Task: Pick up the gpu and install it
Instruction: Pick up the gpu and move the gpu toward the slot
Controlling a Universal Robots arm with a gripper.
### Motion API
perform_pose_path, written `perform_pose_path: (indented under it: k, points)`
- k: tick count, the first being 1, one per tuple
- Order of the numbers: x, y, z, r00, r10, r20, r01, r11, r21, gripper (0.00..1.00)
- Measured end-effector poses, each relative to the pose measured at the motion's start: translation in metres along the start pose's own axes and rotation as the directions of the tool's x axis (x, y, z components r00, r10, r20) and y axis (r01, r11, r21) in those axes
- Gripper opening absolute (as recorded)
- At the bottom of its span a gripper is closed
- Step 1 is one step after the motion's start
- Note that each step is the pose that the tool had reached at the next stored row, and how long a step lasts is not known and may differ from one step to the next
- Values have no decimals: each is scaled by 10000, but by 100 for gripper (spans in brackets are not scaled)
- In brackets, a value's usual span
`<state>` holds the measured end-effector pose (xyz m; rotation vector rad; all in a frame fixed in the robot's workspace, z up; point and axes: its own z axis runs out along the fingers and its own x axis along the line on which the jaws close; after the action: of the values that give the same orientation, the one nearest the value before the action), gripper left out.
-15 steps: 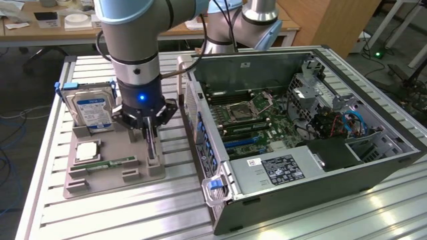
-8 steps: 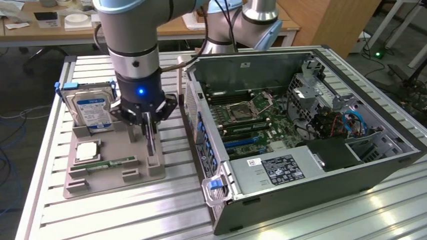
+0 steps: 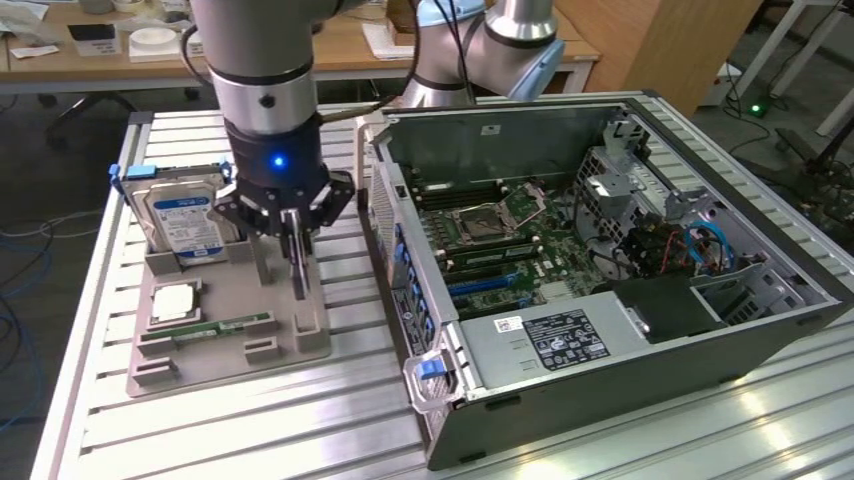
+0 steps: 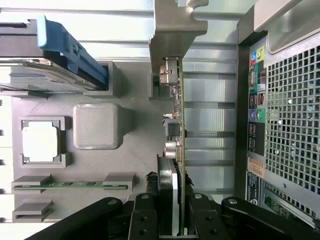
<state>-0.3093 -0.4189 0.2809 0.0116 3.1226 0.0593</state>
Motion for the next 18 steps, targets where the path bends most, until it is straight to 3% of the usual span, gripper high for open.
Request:
perform_pose_path:
  k: [11, 18]
  points:
    - [-6, 12, -322, 10000, 0, -1, 0, 10000, -5, 28]
    - [-11, 23, -614, 10000, 0, 0, 0, 10000, -8, 28]
